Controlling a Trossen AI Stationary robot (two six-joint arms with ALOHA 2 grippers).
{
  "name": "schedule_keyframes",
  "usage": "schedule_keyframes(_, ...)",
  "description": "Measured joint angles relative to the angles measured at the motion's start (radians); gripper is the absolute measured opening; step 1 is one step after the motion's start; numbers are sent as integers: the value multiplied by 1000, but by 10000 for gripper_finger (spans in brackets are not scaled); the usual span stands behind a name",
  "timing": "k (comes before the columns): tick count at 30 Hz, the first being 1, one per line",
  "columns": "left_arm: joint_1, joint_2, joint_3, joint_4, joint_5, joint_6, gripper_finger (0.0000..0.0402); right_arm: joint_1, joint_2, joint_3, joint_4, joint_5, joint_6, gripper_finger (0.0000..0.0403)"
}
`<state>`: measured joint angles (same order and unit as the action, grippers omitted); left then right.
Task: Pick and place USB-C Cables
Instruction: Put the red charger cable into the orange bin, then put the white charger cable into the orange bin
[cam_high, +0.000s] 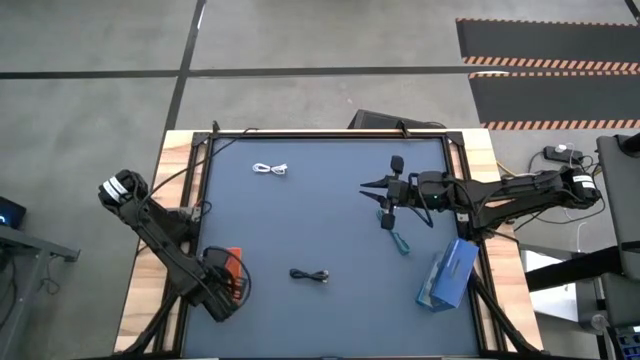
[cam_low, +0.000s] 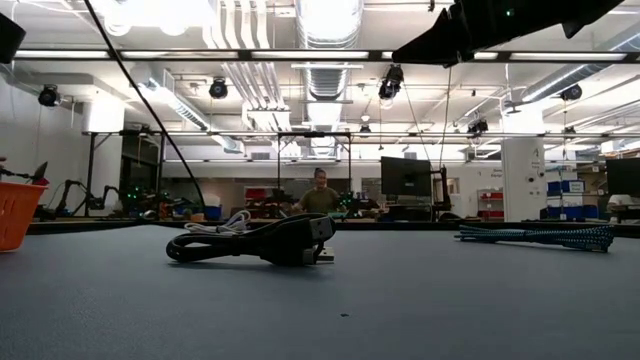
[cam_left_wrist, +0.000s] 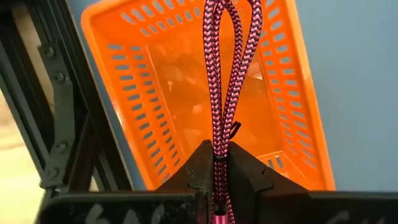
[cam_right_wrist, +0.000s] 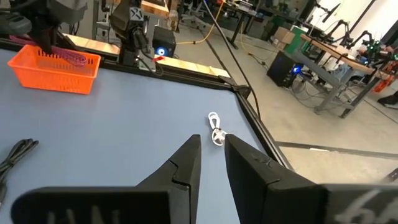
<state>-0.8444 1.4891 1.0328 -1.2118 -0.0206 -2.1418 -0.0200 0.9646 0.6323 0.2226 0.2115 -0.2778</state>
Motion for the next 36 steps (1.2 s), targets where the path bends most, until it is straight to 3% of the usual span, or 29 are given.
schedule_keyframes(6, 0, -1, -33, -21, -58, 152, 13, 0, 0, 0, 21, 0, -11, 61)
schedule_keyframes(25, -2, -2, -67, 16, -63, 187, 16, 0, 0, 0, 21, 0, -14, 59)
schedule_keyframes(36, -2, -3, -68, 26, -32, 189, 92, 0, 0, 0, 20, 0, -14, 59)
